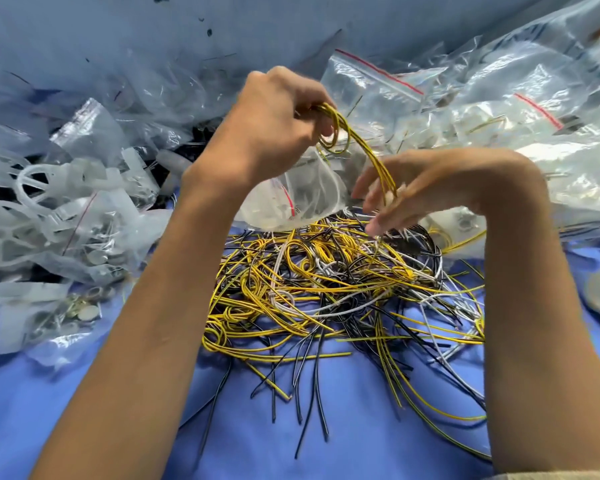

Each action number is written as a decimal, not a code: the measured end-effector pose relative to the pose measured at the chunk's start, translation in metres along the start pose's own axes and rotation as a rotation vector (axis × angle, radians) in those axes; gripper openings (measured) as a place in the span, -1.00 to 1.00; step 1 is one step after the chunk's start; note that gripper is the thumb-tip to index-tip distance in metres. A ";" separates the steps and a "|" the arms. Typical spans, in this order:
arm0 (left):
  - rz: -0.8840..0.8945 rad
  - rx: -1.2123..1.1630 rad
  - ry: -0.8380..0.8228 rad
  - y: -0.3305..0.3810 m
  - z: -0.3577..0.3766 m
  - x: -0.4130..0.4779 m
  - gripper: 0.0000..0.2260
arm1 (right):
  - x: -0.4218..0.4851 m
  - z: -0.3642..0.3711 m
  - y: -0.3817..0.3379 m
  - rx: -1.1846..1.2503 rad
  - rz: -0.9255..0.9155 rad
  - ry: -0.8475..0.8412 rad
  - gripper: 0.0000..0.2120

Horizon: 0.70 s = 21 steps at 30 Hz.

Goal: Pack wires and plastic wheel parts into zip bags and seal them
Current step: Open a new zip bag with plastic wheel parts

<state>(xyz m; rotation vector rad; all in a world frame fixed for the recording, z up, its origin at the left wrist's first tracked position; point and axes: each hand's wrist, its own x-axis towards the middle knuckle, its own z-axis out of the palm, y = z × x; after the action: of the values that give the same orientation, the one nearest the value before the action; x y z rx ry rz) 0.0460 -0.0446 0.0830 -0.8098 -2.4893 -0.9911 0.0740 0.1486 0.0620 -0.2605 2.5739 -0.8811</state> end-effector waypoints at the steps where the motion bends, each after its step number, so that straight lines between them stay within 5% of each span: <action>1: -0.014 -0.002 0.014 -0.001 -0.001 0.000 -0.74 | 0.002 0.000 0.002 -0.020 0.046 -0.023 -0.53; 5: -0.037 0.004 0.011 -0.006 -0.003 0.001 -0.76 | 0.000 -0.005 0.002 -0.121 0.072 0.010 -0.26; 11: 0.009 0.088 -0.020 -0.005 0.004 0.004 -0.84 | -0.002 -0.001 -0.010 0.049 -0.144 0.067 0.12; 21: 0.025 0.032 0.041 -0.003 0.003 0.003 -0.71 | -0.010 0.005 -0.027 0.195 -0.439 0.063 -0.20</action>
<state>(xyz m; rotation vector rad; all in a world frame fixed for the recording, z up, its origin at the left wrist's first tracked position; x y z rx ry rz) 0.0414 -0.0431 0.0804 -0.8004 -2.4479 -0.9481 0.0865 0.1281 0.0784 -0.7704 2.5029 -1.3011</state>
